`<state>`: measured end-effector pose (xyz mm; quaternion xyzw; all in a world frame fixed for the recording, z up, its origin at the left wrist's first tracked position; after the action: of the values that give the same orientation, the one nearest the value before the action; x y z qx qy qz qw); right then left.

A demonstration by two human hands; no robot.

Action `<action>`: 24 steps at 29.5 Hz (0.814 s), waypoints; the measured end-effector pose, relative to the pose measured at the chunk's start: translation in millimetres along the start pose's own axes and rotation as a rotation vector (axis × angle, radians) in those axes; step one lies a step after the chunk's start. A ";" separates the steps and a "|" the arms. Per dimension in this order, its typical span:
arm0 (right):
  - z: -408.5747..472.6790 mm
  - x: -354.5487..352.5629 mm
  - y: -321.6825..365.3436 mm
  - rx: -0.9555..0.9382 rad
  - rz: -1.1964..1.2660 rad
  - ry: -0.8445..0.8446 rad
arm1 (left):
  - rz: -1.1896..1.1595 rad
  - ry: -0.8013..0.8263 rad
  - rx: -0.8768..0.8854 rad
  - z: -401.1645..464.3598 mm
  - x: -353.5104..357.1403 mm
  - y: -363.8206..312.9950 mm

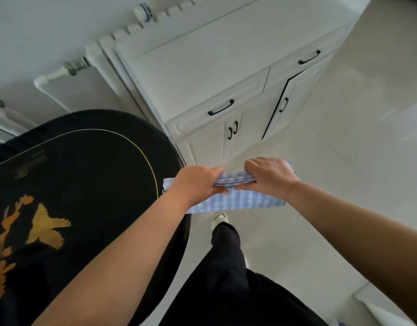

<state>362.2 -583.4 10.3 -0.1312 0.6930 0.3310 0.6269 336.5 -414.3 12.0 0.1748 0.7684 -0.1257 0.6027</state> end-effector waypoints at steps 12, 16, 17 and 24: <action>139.4 20.2 -96.7 0.344 0.262 0.279 | 0.052 -0.041 -0.132 112.2 -6.0 55.6; 196.9 15.1 -104.7 0.564 0.454 0.207 | 0.001 -0.035 -0.295 133.5 -19.8 98.2; 205.7 13.0 -102.0 0.609 0.517 0.111 | 0.004 -0.038 -0.332 135.1 -24.3 106.9; 228.6 22.6 -112.6 1.109 1.009 -0.493 | 0.047 -0.052 -0.473 126.7 -46.6 150.8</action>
<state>604.1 -519.7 -43.3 0.6080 0.5738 0.2012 0.5105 521.5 -334.1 29.2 0.0432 0.7564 0.0676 0.6492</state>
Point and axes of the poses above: each hand's wrist, its own z-axis towards the middle knuckle, its own x-axis out of the palm, y = z × x, the point moved 5 cm from there along z, towards the middle knuckle, and after that the axes turned 7 degrees about z, right-handed, at the moved point
